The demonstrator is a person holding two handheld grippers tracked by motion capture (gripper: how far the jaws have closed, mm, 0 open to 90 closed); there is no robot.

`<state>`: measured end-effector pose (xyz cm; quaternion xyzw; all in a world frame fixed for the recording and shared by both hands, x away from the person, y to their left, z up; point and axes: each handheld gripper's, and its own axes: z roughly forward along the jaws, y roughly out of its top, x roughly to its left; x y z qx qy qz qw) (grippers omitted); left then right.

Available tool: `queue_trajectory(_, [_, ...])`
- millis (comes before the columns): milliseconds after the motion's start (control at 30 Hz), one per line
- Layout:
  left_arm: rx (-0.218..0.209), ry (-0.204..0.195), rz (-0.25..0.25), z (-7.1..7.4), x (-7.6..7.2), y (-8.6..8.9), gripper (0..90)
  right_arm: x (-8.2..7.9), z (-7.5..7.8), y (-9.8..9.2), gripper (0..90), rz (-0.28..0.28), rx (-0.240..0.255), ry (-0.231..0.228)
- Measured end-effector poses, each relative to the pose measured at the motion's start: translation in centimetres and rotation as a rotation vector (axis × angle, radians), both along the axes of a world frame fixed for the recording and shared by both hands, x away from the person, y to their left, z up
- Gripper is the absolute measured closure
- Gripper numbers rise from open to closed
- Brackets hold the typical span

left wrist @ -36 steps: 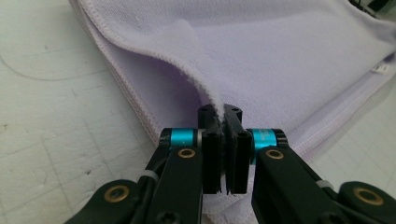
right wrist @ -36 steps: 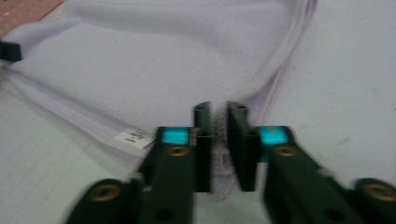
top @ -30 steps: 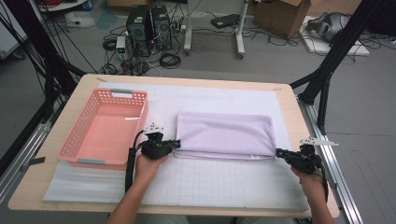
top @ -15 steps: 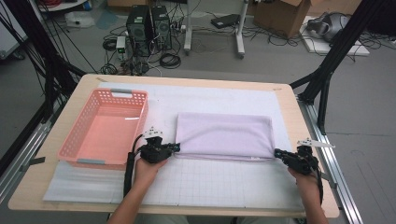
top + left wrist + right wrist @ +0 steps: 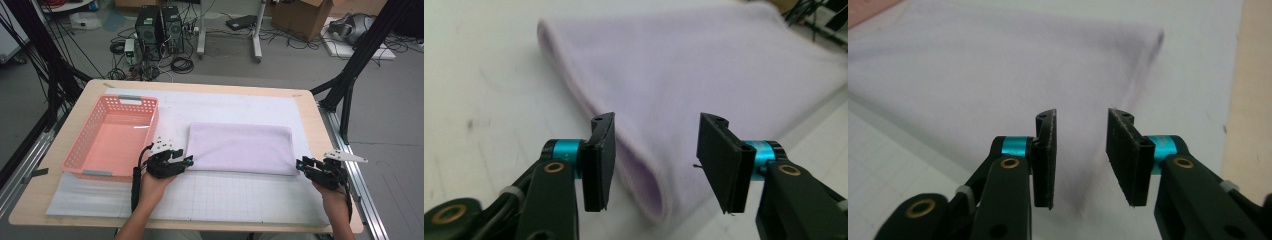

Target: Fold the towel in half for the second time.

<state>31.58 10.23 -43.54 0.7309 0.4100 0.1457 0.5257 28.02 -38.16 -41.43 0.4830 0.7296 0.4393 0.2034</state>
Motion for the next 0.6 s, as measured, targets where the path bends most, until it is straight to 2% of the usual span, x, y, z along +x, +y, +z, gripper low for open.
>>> queue_trajectory(33, [0.003, -0.026, -0.005, 0.0, 0.4, -0.3, 53.4, 0.4, 0.2, 0.5, 66.5, 0.015, -0.013, -0.017])
queue_trajectory(67, [0.022, -0.034, -0.004, 0.1, 1.0, -0.6, 55.7, 1.0, 0.2, 1.0, 66.4, 0.028, -0.026, -0.026])
queue_trajectory(167, [0.032, -0.002, -0.012, 0.1, 3.2, -1.5, 58.4, 3.4, -0.1, 2.4, 66.2, 0.052, -0.073, -0.021])
queue_trajectory(200, [0.032, -0.002, -0.012, 0.1, 3.2, -1.5, 59.1, 4.2, -0.3, 2.8, 66.3, 0.053, -0.074, -0.013])
queue_trajectory(267, [0.073, 0.032, 0.006, -0.2, 4.8, -2.2, 59.3, 5.9, -0.5, 3.4, 66.8, 0.069, -0.082, 0.002])
queue_trajectory(300, [0.120, 0.060, 0.012, -0.8, 6.0, -2.8, 60.5, 6.8, -0.7, 3.6, 66.9, 0.074, -0.083, 0.010])
queue_trajectory(333, [0.155, 0.082, 0.028, -1.0, 6.5, -3.0, 60.6, 7.5, -0.9, 3.8, 67.1, 0.073, -0.082, 0.023])
queue_trajectory(400, [0.164, 0.070, 0.065, -1.5, 7.0, -3.2, 62.6, 8.7, -1.5, 3.8, 67.5, 0.049, -0.085, 0.058])
queue_trajectory(533, [0.188, 0.056, 0.156, -1.5, 7.3, -3.0, 74.5, 10.0, -2.8, 3.1, 71.1, -0.001, -0.112, 0.114])
queue_trajectory(567, [0.188, 0.059, 0.174, -1.5, 7.4, -2.9, 74.4, 10.1, -2.9, 2.7, 73.0, -0.010, -0.085, 0.120])
queue_trajectory(600, [0.191, 0.067, 0.200, -1.5, 7.4, -2.7, 74.3, 10.2, -3.0, 2.4, 75.5, -0.037, -0.086, 0.113])
